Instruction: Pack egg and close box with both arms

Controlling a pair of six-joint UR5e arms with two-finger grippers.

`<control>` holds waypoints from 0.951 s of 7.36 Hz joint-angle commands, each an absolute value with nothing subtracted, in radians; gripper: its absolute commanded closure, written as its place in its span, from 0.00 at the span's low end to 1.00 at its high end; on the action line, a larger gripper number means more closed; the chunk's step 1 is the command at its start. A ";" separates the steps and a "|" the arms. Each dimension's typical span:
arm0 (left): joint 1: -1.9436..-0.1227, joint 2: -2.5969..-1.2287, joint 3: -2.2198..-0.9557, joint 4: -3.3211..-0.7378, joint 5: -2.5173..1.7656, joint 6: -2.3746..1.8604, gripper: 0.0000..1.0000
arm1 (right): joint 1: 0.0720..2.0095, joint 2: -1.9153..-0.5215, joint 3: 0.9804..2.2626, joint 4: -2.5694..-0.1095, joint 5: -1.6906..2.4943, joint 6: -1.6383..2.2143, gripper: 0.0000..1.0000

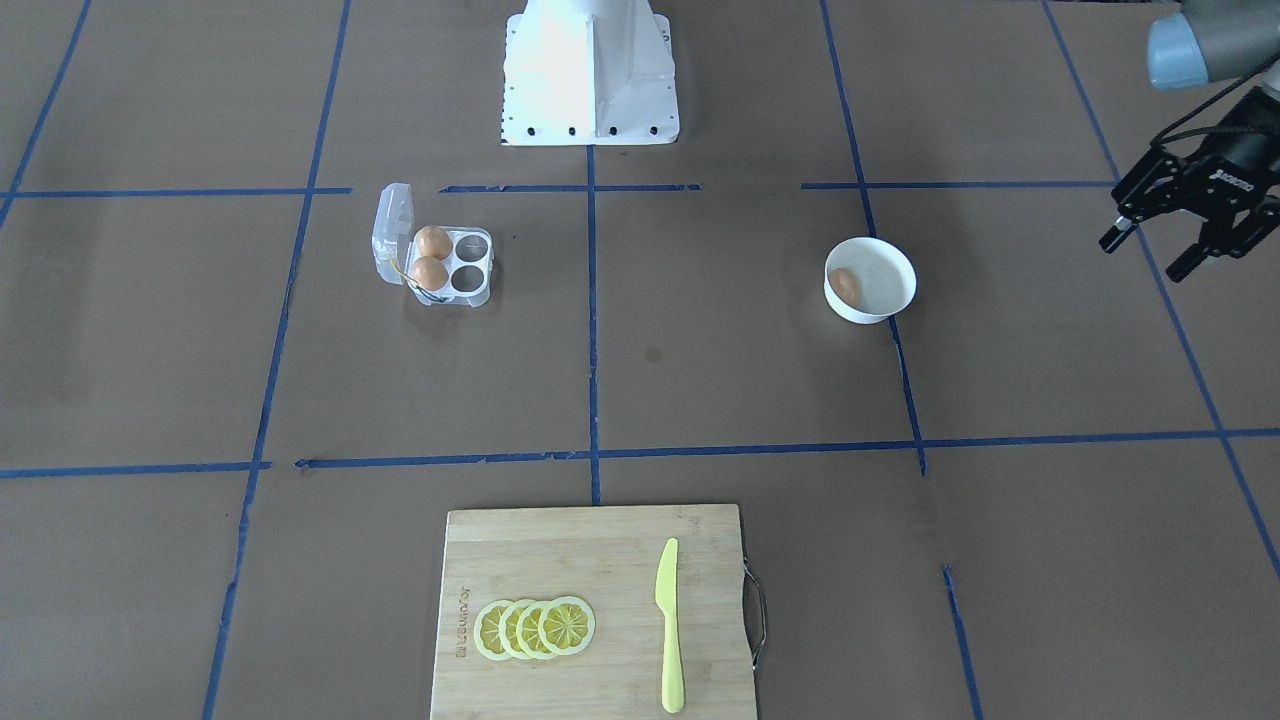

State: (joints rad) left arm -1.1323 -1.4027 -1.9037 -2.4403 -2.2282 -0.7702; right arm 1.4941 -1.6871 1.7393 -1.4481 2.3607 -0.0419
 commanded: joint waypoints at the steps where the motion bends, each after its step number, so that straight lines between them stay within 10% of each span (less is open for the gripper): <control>1: -0.924 -1.378 -1.973 -2.439 -2.039 -1.056 0.27 | 1.494 -1.689 1.735 -1.448 2.361 -0.041 0.00; 7: -0.589 -1.607 -1.950 -2.113 -1.723 -1.425 0.35 | 1.494 -1.693 1.735 -1.448 2.359 -0.041 0.00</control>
